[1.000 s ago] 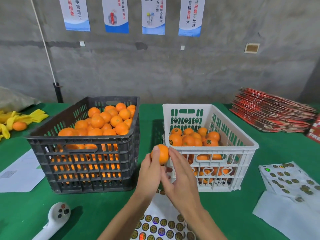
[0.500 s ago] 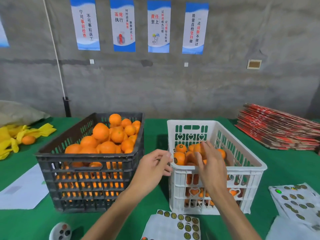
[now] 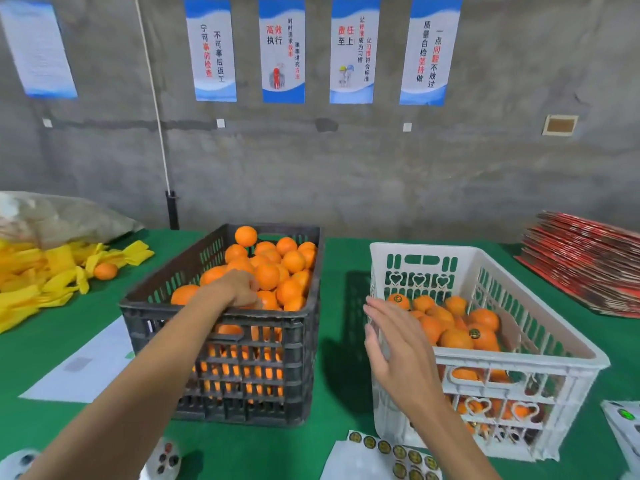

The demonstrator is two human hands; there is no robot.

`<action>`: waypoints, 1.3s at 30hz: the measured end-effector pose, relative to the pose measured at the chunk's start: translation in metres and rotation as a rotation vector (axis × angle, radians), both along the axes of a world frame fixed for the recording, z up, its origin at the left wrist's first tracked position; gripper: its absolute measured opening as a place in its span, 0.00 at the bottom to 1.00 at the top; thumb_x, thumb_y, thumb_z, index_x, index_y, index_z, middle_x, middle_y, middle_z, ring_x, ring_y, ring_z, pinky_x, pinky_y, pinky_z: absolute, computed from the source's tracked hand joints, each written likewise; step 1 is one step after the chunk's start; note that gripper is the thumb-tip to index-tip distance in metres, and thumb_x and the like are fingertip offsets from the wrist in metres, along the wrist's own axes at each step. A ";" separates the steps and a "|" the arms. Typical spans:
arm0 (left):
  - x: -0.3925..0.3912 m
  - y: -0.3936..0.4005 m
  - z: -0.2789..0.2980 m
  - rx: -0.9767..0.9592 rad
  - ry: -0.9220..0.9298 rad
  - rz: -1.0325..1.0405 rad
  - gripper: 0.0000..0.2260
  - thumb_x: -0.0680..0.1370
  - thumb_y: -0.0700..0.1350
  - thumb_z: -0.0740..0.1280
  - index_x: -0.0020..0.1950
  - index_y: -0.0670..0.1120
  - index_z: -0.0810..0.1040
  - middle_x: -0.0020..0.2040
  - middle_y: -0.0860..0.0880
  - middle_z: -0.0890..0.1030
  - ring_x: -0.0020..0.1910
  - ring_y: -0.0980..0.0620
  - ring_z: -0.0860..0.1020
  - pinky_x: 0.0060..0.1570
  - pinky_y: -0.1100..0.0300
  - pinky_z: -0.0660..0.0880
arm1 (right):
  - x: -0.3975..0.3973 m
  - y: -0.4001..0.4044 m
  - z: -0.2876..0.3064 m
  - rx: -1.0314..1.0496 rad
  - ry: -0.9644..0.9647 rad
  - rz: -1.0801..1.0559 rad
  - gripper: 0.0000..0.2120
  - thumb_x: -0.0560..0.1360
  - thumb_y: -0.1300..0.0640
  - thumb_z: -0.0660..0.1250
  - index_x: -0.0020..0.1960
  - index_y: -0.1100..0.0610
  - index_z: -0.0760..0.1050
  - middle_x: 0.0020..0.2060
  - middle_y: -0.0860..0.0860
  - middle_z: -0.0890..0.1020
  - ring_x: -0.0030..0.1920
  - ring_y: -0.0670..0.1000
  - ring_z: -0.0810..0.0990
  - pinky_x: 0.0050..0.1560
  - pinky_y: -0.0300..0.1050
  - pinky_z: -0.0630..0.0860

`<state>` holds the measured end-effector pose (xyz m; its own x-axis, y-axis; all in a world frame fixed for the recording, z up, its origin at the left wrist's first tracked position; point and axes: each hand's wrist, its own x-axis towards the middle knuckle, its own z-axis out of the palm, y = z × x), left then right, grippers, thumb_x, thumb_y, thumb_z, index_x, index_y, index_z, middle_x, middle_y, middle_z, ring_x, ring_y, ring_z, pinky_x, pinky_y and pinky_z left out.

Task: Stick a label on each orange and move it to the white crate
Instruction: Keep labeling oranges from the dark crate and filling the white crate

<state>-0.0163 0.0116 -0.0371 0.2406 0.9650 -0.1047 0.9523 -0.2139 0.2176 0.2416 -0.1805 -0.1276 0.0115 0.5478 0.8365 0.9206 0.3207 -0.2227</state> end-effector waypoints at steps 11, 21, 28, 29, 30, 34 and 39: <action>0.028 0.002 0.010 -0.024 0.262 0.148 0.26 0.84 0.51 0.66 0.80 0.42 0.66 0.76 0.43 0.71 0.74 0.42 0.72 0.69 0.51 0.71 | -0.002 -0.009 -0.014 -0.036 0.045 0.056 0.16 0.79 0.63 0.69 0.66 0.60 0.80 0.66 0.51 0.80 0.68 0.50 0.77 0.69 0.53 0.74; 0.015 -0.014 0.001 0.092 0.108 0.196 0.23 0.78 0.44 0.73 0.69 0.38 0.72 0.63 0.38 0.79 0.61 0.38 0.79 0.50 0.48 0.77 | 0.009 -0.046 -0.044 0.095 -0.078 0.031 0.12 0.79 0.64 0.65 0.60 0.64 0.82 0.60 0.54 0.83 0.62 0.53 0.81 0.68 0.50 0.74; 0.025 -0.050 -0.002 0.433 -0.325 0.180 0.40 0.70 0.64 0.76 0.75 0.45 0.68 0.69 0.37 0.67 0.62 0.30 0.76 0.57 0.43 0.74 | 0.025 -0.075 -0.103 -0.396 0.107 0.001 0.09 0.80 0.59 0.64 0.55 0.55 0.83 0.49 0.46 0.84 0.51 0.48 0.78 0.54 0.50 0.78; 0.030 -0.060 -0.003 0.470 -0.404 0.133 0.39 0.69 0.63 0.76 0.73 0.45 0.71 0.66 0.39 0.68 0.60 0.31 0.76 0.54 0.45 0.73 | 0.031 -0.077 -0.112 -0.482 0.097 -0.026 0.09 0.80 0.58 0.64 0.54 0.53 0.83 0.50 0.45 0.84 0.52 0.47 0.77 0.56 0.50 0.76; 0.035 -0.071 -0.005 0.499 -0.484 0.086 0.36 0.69 0.62 0.76 0.72 0.46 0.72 0.65 0.40 0.68 0.58 0.33 0.76 0.54 0.47 0.72 | 0.036 -0.080 -0.120 -0.546 0.079 -0.047 0.09 0.81 0.55 0.65 0.55 0.52 0.83 0.52 0.44 0.83 0.54 0.46 0.76 0.59 0.48 0.75; 0.056 -0.124 -0.026 0.560 -0.768 -0.086 0.33 0.67 0.59 0.76 0.70 0.54 0.73 0.61 0.49 0.66 0.57 0.49 0.73 0.60 0.53 0.73 | 0.050 -0.092 -0.143 -0.731 0.093 -0.071 0.22 0.78 0.35 0.65 0.62 0.49 0.82 0.62 0.40 0.78 0.64 0.43 0.72 0.64 0.37 0.67; 0.074 -0.188 -0.098 0.594 -0.865 -0.320 0.32 0.66 0.58 0.73 0.69 0.56 0.73 0.58 0.55 0.64 0.48 0.62 0.70 0.51 0.78 0.70 | 0.054 -0.100 -0.158 -0.788 0.202 -0.025 0.28 0.74 0.31 0.69 0.65 0.48 0.81 0.63 0.37 0.75 0.65 0.39 0.71 0.65 0.32 0.65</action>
